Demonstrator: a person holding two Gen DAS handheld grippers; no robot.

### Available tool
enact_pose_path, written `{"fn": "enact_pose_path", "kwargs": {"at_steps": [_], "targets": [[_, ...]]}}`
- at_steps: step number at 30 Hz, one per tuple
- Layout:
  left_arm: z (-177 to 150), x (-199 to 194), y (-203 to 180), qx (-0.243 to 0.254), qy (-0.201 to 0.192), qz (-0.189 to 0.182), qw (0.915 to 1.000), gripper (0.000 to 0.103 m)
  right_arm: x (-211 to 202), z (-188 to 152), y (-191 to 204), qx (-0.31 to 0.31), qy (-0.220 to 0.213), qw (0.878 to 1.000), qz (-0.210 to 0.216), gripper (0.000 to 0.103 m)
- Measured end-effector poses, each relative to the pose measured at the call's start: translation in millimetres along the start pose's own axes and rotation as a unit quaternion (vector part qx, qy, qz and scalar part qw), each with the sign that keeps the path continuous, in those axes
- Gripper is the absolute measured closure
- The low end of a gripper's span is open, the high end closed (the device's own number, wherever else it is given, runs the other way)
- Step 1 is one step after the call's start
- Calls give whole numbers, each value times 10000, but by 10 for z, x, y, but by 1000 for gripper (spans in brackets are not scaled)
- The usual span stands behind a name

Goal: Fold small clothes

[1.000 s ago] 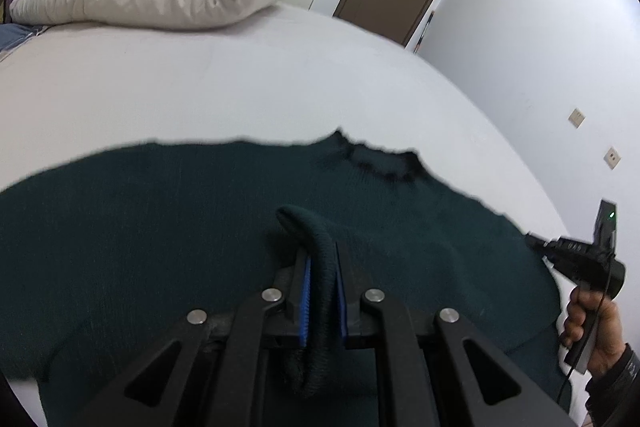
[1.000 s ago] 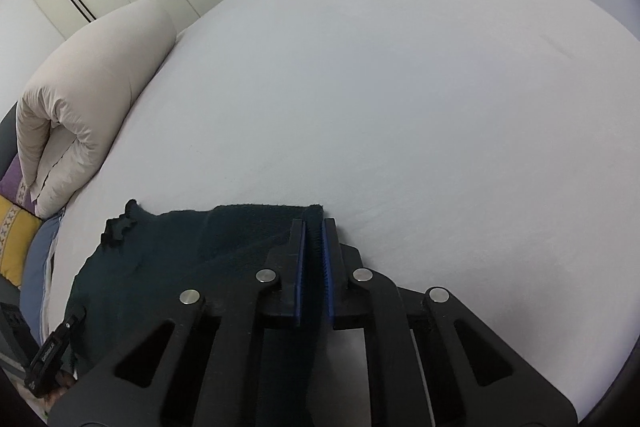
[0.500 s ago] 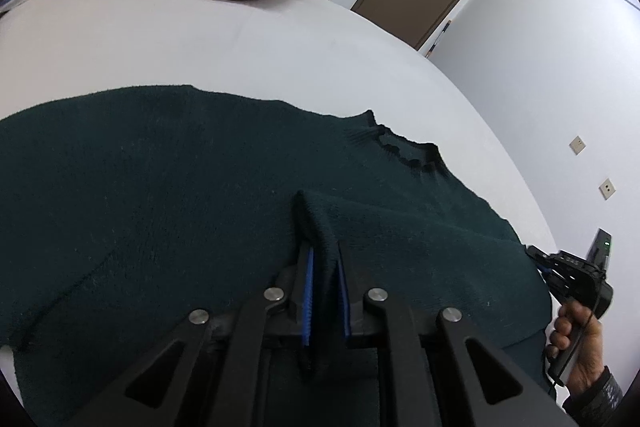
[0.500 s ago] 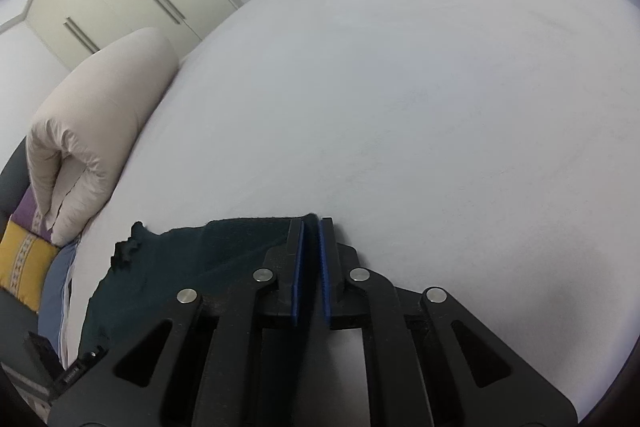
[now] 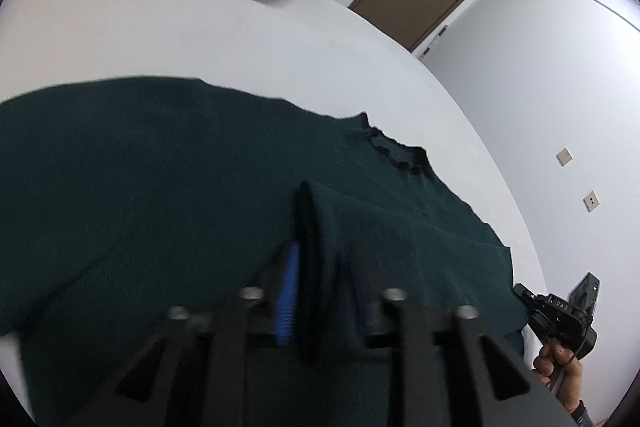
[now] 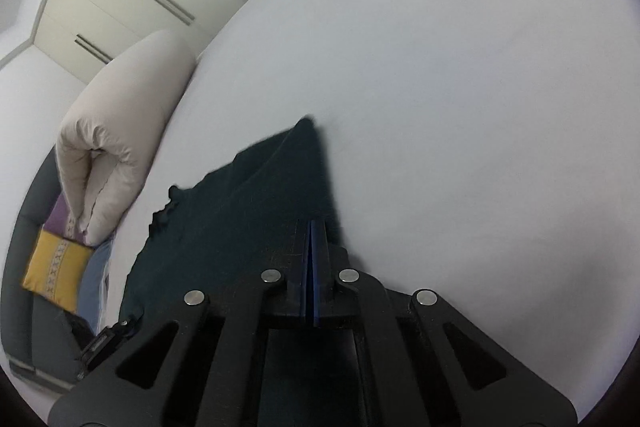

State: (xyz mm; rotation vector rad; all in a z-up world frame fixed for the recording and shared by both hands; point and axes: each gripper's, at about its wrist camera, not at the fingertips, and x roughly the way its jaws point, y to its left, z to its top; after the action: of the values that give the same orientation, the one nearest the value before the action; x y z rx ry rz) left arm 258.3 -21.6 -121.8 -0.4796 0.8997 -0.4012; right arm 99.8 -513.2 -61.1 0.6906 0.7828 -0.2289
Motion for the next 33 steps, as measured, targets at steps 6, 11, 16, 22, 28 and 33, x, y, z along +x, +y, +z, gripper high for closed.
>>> {"fn": "enact_pose_path", "kwargs": {"at_steps": [6, 11, 16, 22, 28, 33], "targets": [[-54, -919, 238, -373, -592, -77, 9975, 32, -628, -106, 103, 18, -479, 9988, 98, 85], [-218, -1731, 1034, -1306, -1070, 202, 9854, 31, -1250, -437, 792, -1071, -1297, 9857, -135, 43], [-611, -2330, 1952, -2586, -1447, 520, 9537, 31, -1695, -832, 1481, -1833, -2237, 9571, -169, 0], [-926, -2714, 2568, -3831, -2101, 548, 8978, 31, -1693, -1095, 2024, -2141, -1696, 9603, 565, 0], [-811, -2629, 2926, -4418, -2498, 316, 8611, 31, -1606, -1327, 2350, -2023, -1014, 9681, 1079, 0], [-604, -2563, 3172, -4633, -2466, 364, 8504, 74, -1596, -1475, 2292, -1782, -698, 9742, 1194, 3]]}}
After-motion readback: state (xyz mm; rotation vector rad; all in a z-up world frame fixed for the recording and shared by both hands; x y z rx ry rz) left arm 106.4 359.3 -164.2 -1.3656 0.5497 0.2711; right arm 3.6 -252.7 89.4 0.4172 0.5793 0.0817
